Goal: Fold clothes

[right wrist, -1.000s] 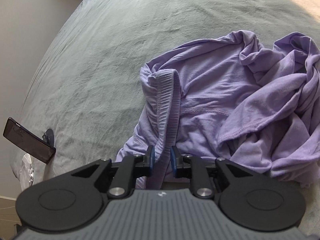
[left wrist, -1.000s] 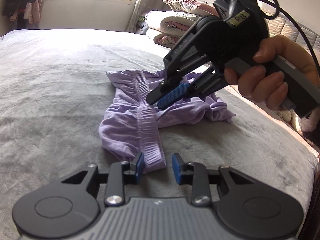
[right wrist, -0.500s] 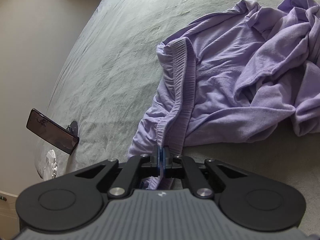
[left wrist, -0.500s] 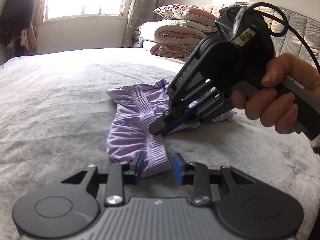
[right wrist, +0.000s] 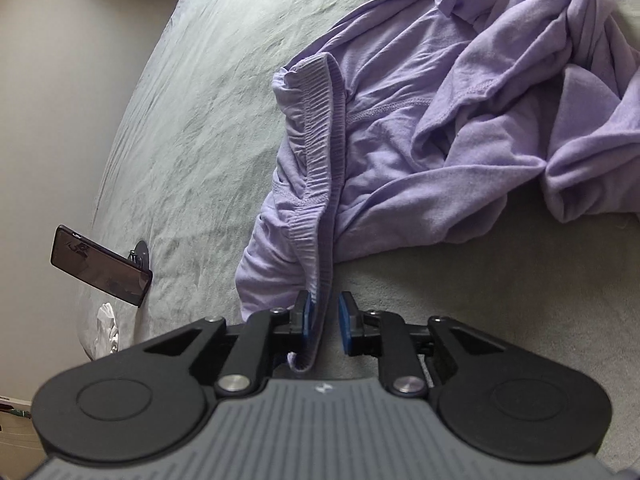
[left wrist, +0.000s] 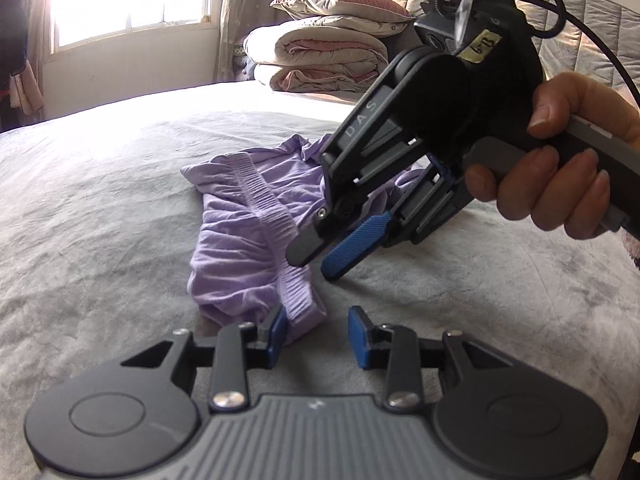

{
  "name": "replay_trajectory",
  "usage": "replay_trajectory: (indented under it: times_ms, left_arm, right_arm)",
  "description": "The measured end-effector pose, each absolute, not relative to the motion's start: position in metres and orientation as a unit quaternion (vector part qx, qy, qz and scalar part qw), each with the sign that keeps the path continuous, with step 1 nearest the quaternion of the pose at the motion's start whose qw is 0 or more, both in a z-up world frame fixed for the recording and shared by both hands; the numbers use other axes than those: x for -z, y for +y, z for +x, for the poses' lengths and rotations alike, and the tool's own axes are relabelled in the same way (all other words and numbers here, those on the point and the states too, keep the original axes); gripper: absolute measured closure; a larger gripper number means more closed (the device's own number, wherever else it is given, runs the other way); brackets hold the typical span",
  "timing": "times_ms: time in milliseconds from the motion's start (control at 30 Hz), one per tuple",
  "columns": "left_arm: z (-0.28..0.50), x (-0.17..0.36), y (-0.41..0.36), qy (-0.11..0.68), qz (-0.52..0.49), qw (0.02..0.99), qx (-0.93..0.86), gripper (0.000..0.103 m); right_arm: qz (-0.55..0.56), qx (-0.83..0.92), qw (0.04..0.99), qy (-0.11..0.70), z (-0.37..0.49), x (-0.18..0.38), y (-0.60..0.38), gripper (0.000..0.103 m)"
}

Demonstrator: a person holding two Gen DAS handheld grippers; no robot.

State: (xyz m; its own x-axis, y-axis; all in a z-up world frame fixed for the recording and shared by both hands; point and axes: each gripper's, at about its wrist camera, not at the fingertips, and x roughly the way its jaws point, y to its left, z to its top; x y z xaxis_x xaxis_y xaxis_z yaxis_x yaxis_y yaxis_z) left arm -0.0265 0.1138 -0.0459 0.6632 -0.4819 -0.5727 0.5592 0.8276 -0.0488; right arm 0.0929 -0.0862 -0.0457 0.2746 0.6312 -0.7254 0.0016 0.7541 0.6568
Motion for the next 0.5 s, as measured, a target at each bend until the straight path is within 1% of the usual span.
replay_trajectory:
  times_ms: [33,133,167,200,233,333,500]
  left_arm:
    - [-0.025,0.047,0.113,0.294,0.065,0.910,0.286,0.068]
    - [-0.026,0.048,0.109,0.291,0.074,0.910,0.284,0.068]
    - [-0.026,0.048,0.108,0.290,0.077,0.911,0.283,0.068]
    - [-0.026,0.048,0.107,0.288,0.078,0.912,0.282,0.068]
    - [-0.026,0.048,0.107,0.286,0.079,0.913,0.279,0.068]
    - [-0.025,0.045,0.109,0.271,0.078,0.922,0.266,0.068]
    - [-0.030,0.039,0.106,0.236,0.093,0.929,0.270,0.068]
  right_arm:
    - [0.289,-0.219,0.744,0.561,0.092,0.048,-0.085,0.057]
    - [0.278,-0.241,0.747,0.554,0.092,0.051,-0.076,0.056]
    - [0.272,-0.242,0.751,0.551,0.091,0.052,-0.073,0.058]
    - [0.268,-0.241,0.752,0.552,0.092,0.052,-0.071,0.071]
    - [0.267,-0.237,0.748,0.559,0.093,0.053,-0.070,0.089]
    - [0.285,-0.235,0.739,0.563,0.093,0.053,-0.074,0.096]
    - [0.293,-0.242,0.738,0.558,0.095,0.034,-0.077,0.096]
